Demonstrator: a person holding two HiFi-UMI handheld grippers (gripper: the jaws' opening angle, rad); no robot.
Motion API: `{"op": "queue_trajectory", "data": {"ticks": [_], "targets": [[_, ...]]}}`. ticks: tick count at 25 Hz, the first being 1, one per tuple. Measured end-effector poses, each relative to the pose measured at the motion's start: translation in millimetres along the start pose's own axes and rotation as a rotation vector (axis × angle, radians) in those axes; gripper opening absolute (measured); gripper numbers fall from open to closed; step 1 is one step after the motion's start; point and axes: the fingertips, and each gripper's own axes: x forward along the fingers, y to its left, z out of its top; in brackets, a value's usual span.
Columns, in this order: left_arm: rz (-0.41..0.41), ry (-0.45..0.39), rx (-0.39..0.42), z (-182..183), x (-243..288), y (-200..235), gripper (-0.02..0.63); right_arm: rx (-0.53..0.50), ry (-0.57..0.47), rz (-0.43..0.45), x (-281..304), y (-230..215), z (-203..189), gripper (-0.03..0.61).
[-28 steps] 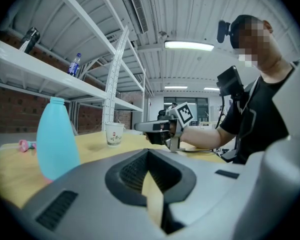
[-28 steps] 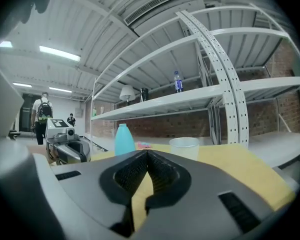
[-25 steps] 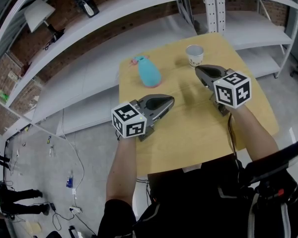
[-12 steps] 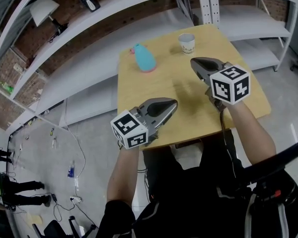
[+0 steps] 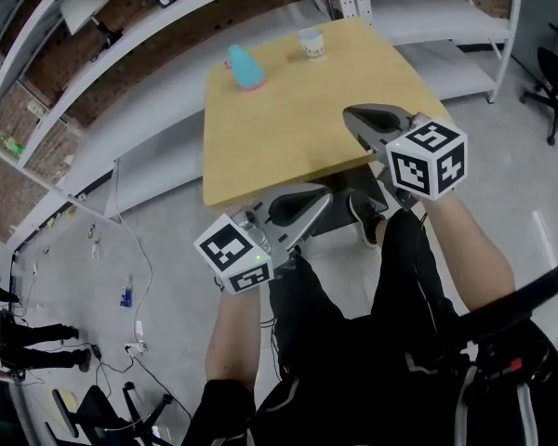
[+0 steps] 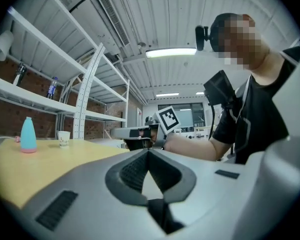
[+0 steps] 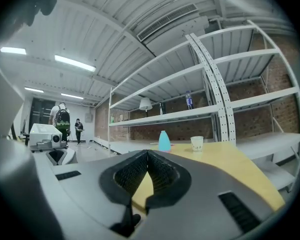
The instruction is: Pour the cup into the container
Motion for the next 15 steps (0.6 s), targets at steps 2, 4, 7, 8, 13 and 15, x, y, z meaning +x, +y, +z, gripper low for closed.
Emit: {"op": "queue_trajectory", "data": {"ticks": [2,4,7,8,13,15], "targets": [[-0.010,0.033,0.025,-7,0,-47,-0.008,0.003,0.015,0.009,-33,24,-10,0.002],[-0.024,0.058,0.041,-14,-5,-97,-0.008,0.010,0.025,0.016,-66,49,-19,0.002],[-0.035,0.063,0.025,-21,-11,-167,-0.008,0.015,0.039,0.030,-114,84,-30,0.002],[-0.043,0.067,0.016,-24,-12,-190,-0.008,0.020,0.041,0.038,-130,95,-34,0.002],[-0.051,0.114,-0.008,-34,-20,-299,-0.008,0.017,0.025,0.090,-211,155,-44,0.002],[-0.052,0.139,0.014,-41,-28,-342,-0.008,0.014,0.019,0.083,-247,178,-51,0.002]]}}
